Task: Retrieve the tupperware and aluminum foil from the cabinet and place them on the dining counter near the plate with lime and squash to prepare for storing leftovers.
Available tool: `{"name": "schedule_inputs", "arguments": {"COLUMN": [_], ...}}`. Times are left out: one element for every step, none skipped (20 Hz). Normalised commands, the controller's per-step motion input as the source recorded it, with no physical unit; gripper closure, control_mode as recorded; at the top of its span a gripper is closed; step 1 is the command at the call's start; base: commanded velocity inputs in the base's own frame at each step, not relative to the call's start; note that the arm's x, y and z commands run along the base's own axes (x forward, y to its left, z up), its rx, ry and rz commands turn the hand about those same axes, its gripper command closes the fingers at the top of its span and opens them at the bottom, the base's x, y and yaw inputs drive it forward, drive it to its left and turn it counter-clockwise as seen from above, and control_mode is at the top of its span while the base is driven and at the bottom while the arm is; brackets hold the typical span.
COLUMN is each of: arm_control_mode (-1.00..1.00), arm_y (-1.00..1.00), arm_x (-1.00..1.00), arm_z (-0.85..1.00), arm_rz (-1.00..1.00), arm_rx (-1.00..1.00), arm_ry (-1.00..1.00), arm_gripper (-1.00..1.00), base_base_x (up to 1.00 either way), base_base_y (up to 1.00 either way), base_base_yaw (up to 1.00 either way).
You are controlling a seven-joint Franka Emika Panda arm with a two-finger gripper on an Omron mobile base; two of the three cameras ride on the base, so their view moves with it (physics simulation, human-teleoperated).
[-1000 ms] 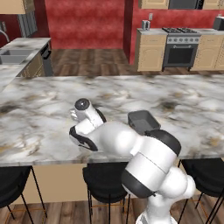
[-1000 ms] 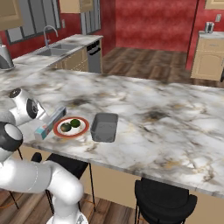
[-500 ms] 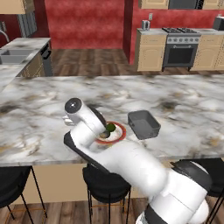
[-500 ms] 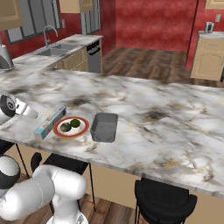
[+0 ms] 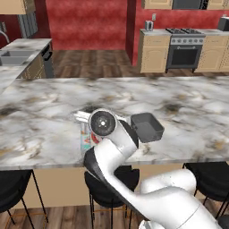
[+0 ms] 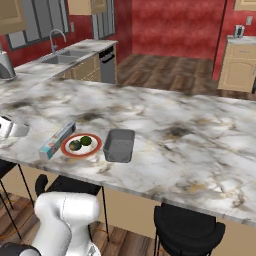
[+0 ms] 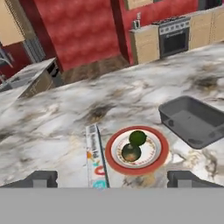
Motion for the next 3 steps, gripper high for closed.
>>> {"name": "schedule_inputs", "arguments": {"arm_control_mode": [-1.0, -1.0, -1.0], "arm_y": [-0.6, -0.61, -0.76], "arm_x": [-0.54, -0.41, -0.17], "arm_z": [0.77, 0.71, 0.34], "arm_rz": [0.0, 0.0, 0.03], "arm_rx": [0.17, 0.17, 0.25], "arm_ry": [-0.17, -0.13, -0.08], "arm_gripper": [-1.0, -1.0, -1.0], "base_base_x": [0.0, 0.0, 0.0], "base_base_y": [0.0, 0.0, 0.0], "base_base_yaw": [0.0, 0.0, 0.0]}}
